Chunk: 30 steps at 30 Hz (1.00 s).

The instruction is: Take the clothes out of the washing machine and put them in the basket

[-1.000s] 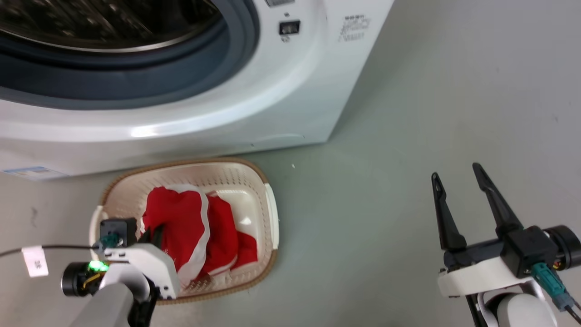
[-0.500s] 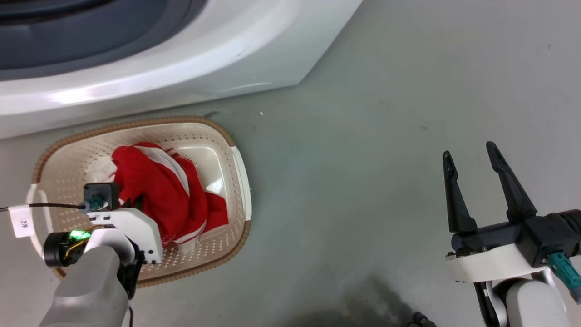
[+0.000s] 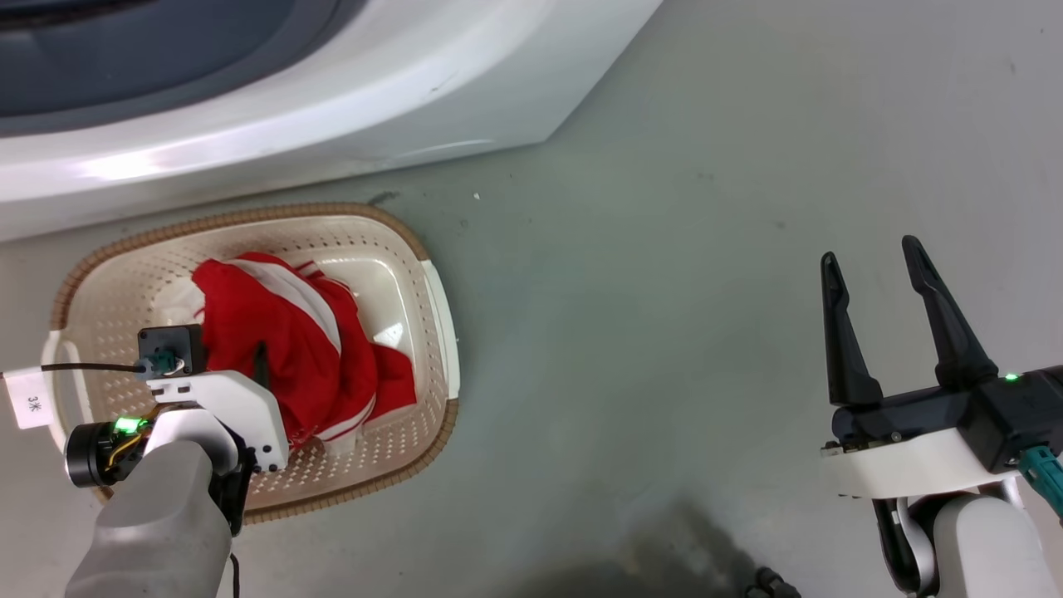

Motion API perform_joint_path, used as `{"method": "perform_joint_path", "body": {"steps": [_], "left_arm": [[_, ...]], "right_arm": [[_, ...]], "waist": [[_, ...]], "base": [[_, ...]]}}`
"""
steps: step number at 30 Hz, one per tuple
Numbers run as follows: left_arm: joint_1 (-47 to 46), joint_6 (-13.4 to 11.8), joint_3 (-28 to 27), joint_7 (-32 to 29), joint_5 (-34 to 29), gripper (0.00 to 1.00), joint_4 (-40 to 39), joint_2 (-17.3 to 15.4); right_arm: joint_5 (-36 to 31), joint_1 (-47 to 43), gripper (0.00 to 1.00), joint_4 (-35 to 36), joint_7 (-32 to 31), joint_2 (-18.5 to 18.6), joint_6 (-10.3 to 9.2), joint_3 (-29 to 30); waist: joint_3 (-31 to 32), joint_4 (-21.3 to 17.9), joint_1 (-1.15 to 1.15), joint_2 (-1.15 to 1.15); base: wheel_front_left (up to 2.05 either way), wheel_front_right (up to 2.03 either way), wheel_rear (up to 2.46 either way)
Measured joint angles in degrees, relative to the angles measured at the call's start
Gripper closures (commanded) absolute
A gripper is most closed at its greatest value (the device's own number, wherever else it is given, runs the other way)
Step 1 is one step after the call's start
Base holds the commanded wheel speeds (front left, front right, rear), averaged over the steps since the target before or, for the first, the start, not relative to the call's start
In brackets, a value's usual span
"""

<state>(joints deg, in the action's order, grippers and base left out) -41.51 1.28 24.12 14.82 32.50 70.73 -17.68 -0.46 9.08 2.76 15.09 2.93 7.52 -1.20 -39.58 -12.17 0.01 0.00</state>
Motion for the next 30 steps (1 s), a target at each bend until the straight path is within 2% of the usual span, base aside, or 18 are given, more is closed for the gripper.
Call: {"method": "perform_joint_path", "body": {"steps": [4,7,12,20,30], "left_arm": [[0.7,0.0,-0.2,0.1,-0.6,0.0,-1.5,-0.2],[2.1,-0.8,-1.6,0.2,-0.9,0.0,-5.0,-0.3],[6.7,-0.8,-5.0,0.2,-1.7,0.0,-12.2,0.1],[15.9,0.3,-13.5,0.3,-6.1,0.0,-29.5,1.6],[28.5,1.3,-21.8,0.3,-16.6,0.0,-53.1,5.3]], "right_arm": [[-0.1,0.0,0.0,-0.7,0.0,0.0,0.0,0.0],[-0.3,-0.3,0.0,-1.3,0.0,0.0,0.0,0.1],[-1.1,-1.5,0.0,-2.9,0.0,0.0,0.0,0.4],[-2.1,-3.6,0.0,-4.8,0.0,0.0,0.01,1.6],[-2.7,-6.0,0.0,-5.4,0.0,0.0,0.0,2.3]], "waist": [[2.4,0.4,0.0,0.0],[4.6,0.9,0.0,0.0],[9.5,1.9,0.0,0.0],[19.1,3.9,-0.02,0.0],[30.3,7.7,-0.03,0.0]], "base": [[0.0,0.0,0.0],[0.0,0.0,0.0],[0.0,0.0,0.0],[0.0,0.0,0.0],[0.0,0.0,0.0]]}}
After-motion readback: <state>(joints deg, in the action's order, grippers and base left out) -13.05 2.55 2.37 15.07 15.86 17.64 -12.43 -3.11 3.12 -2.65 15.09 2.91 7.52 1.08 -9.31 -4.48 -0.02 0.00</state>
